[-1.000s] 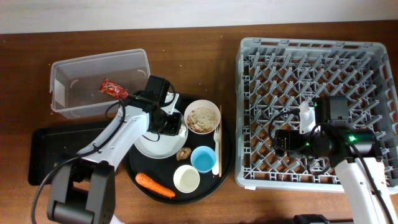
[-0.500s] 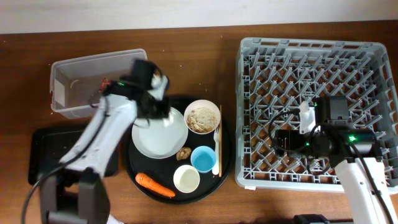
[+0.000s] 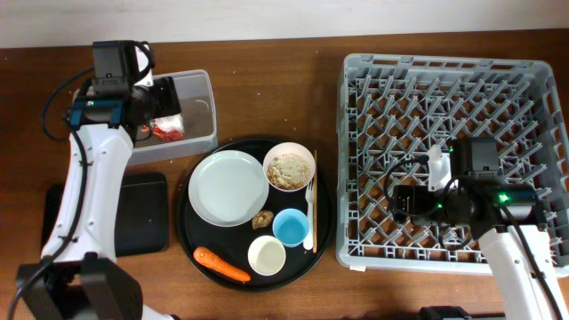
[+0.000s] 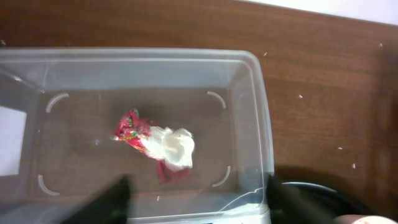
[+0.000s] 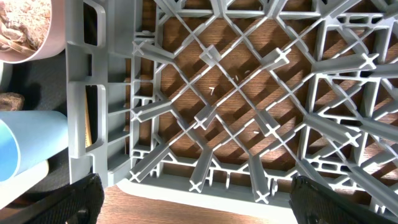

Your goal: Sort waste into correct bins and load items into the dishwasher rack

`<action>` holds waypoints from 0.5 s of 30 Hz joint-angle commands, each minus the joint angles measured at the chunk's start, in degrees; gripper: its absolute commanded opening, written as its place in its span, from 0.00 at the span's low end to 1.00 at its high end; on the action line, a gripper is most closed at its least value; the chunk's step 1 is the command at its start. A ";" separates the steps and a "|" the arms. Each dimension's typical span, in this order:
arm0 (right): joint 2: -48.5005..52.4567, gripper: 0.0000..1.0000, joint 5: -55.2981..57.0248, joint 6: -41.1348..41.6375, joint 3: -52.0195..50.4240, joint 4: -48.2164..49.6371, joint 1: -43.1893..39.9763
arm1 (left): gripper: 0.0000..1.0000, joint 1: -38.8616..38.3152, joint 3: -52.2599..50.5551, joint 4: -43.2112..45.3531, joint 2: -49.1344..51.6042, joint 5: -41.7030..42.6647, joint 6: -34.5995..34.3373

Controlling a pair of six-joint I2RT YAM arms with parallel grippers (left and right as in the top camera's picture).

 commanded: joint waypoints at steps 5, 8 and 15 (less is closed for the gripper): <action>-0.13 0.98 0.48 0.44 1.05 -0.04 -0.33 | 0.65 -0.26 0.20 -5.42 -1.09 9.62 0.22; -0.13 0.98 0.48 0.44 1.05 -0.04 -0.33 | 0.60 -1.55 0.20 -14.86 -1.25 17.38 0.22; -0.13 0.98 0.48 0.44 1.03 -0.20 -0.33 | 0.59 -12.50 -0.04 -33.57 -1.27 17.73 5.01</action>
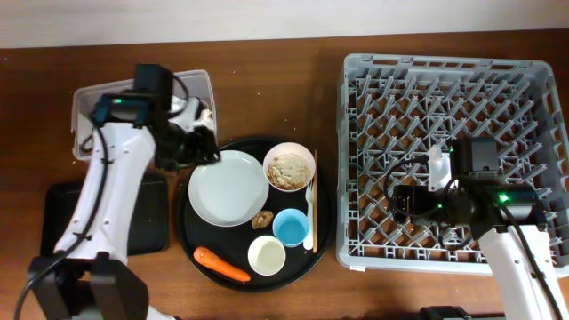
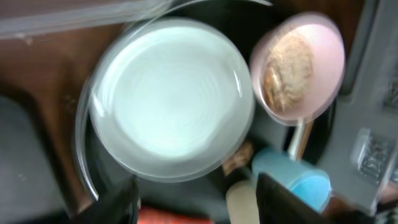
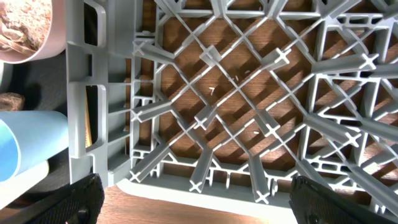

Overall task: Sort waste into correct bins and load items into the dishwasher rack
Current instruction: 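Reach left gripper down and grasp the white cup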

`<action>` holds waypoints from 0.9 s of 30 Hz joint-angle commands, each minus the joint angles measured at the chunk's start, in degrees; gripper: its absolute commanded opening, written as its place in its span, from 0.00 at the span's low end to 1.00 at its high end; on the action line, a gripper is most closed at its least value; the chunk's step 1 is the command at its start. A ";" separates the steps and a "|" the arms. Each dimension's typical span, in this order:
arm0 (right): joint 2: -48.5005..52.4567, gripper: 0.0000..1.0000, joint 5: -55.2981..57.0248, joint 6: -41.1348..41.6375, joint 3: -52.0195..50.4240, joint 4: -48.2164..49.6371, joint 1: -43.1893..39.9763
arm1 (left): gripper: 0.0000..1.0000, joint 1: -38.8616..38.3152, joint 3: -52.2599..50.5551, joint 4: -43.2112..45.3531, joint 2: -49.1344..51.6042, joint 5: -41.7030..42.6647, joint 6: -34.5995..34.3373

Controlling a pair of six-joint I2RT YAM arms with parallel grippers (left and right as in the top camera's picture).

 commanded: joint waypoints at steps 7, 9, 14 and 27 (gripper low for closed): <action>-0.13 0.98 0.48 0.46 1.03 -0.24 -0.33 | 0.54 -15.98 -0.15 -15.47 -1.60 2.43 3.78; -0.13 0.98 0.48 0.46 1.03 -0.24 -0.35 | 0.53 -17.22 -0.20 -19.58 -1.62 -1.11 0.24; -0.13 0.98 0.48 0.46 1.03 -0.24 -0.33 | 0.54 -21.18 -0.94 -20.61 -2.01 -1.62 -0.94; 0.20 0.98 0.48 0.46 1.01 -0.22 -0.33 | 0.68 -24.65 -19.04 -5.05 -23.76 -8.52 -12.92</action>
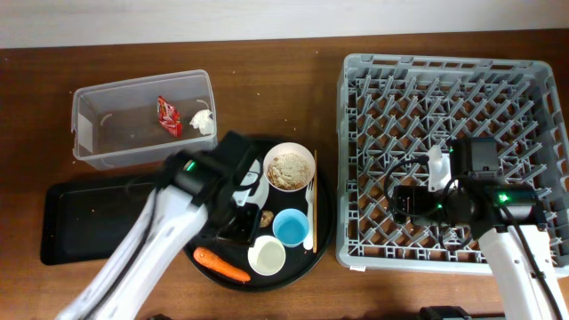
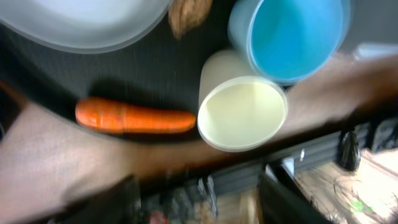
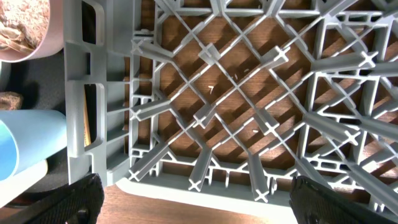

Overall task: Sort waste into correct bins and load items into the dishwasher rack
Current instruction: 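Reach left gripper down and grasp the white cup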

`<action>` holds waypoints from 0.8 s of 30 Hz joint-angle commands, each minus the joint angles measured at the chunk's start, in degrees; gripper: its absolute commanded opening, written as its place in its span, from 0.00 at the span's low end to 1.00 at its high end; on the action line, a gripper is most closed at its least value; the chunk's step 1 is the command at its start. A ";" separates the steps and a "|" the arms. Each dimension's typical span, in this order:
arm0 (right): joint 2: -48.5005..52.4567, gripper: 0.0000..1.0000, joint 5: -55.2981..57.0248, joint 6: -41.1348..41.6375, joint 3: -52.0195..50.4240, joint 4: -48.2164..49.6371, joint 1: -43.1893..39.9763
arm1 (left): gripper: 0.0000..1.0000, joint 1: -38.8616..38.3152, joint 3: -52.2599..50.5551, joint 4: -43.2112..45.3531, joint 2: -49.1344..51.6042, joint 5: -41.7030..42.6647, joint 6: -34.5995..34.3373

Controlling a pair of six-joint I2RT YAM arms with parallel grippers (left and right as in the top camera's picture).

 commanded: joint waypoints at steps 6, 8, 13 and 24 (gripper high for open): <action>0.15 0.98 0.33 0.44 1.01 -0.07 -0.33 | 0.69 -0.07 -16.31 14.12 -10.45 2.16 -2.99; 0.15 0.99 0.33 0.44 1.01 -0.07 -0.33 | 0.68 -0.07 -20.02 17.66 -9.73 4.70 -2.99; 0.15 0.98 0.33 0.44 1.01 -0.09 -0.33 | 0.61 -0.07 -25.14 25.22 -7.43 6.67 -2.99; 0.15 0.98 0.33 0.44 1.01 -0.11 -0.33 | 0.37 -0.07 -26.60 27.80 0.02 6.25 -2.99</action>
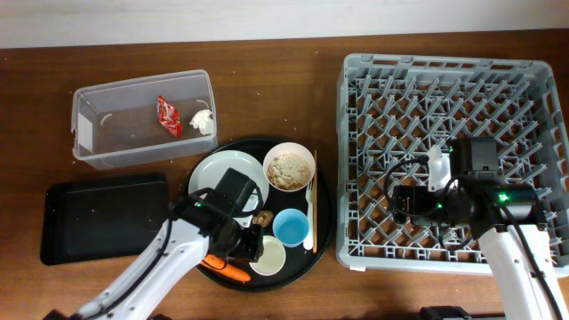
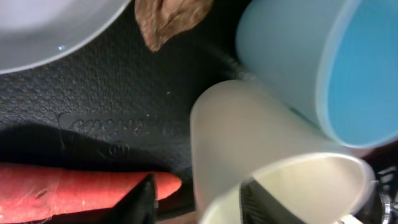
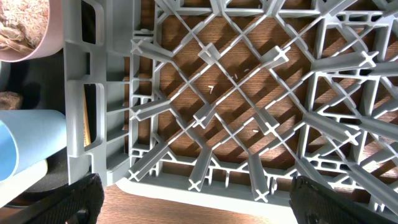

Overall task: Sort waste into correct bins and load items into the dishwasher rack
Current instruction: 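Reach left gripper down and grasp the white cup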

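On the round black tray (image 1: pixel 325 222) a cream cup (image 2: pixel 267 155) stands beside a blue cup (image 2: pixel 323 68); an orange carrot (image 2: pixel 81 190) lies to its left. My left gripper (image 2: pixel 202 202) is open and low over the cream cup (image 1: pixel 267 256), one finger by the carrot tip outside the cup's wall, the other inside the rim. A white plate (image 1: pixel 209 178), a pink bowl of food (image 1: pixel 287 167) and a brown scrap (image 2: pixel 171 18) share the tray. My right gripper (image 3: pixel 196 205) hangs open over the grey dishwasher rack (image 1: pixel 444 151), holding nothing.
A clear bin (image 1: pixel 89 133) at the back left holds a red wrapper (image 1: pixel 168 116) and crumpled white paper (image 1: pixel 204 123). A black bin (image 1: pixel 102 218) lies left of the tray. A white fork (image 1: pixel 309 213) and a chopstick (image 1: pixel 315 178) rest at the tray's right side.
My left gripper has come down from above the carrot and cups to the cream cup, with one finger now inside its rim. The right arm has not moved.
My left gripper was open above the clear bin with the wrapper lying in it. Then it was over the white plate, then above the carrot and the two cups. Now it straddles the cream cup's wall. The right gripper stayed open over the rack throughout.
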`<action>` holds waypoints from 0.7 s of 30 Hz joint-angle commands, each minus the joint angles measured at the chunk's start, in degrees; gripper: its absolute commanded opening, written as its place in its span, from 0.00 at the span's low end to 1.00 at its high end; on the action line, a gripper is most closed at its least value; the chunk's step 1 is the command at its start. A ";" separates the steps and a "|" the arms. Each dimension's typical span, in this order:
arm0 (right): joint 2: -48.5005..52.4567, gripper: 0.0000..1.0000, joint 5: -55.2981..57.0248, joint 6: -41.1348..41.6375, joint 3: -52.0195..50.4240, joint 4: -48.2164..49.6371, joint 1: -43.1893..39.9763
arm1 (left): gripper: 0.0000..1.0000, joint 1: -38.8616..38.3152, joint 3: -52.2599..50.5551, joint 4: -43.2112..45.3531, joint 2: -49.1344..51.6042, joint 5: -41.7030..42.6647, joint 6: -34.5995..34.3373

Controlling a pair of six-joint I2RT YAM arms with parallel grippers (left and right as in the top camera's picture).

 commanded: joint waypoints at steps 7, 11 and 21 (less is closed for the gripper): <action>0.09 0.99 0.35 0.42 1.01 -0.07 -0.33 | 0.06 -0.04 -0.76 0.96 2.12 0.66 -0.11; 0.09 0.98 0.35 0.42 1.01 -0.13 -0.35 | 0.01 -0.04 -0.61 0.33 2.08 0.66 -0.09; 0.09 0.98 0.11 0.44 1.01 -0.15 -0.33 | 0.01 4.20 8.20 -12.28 1.01 0.48 3.43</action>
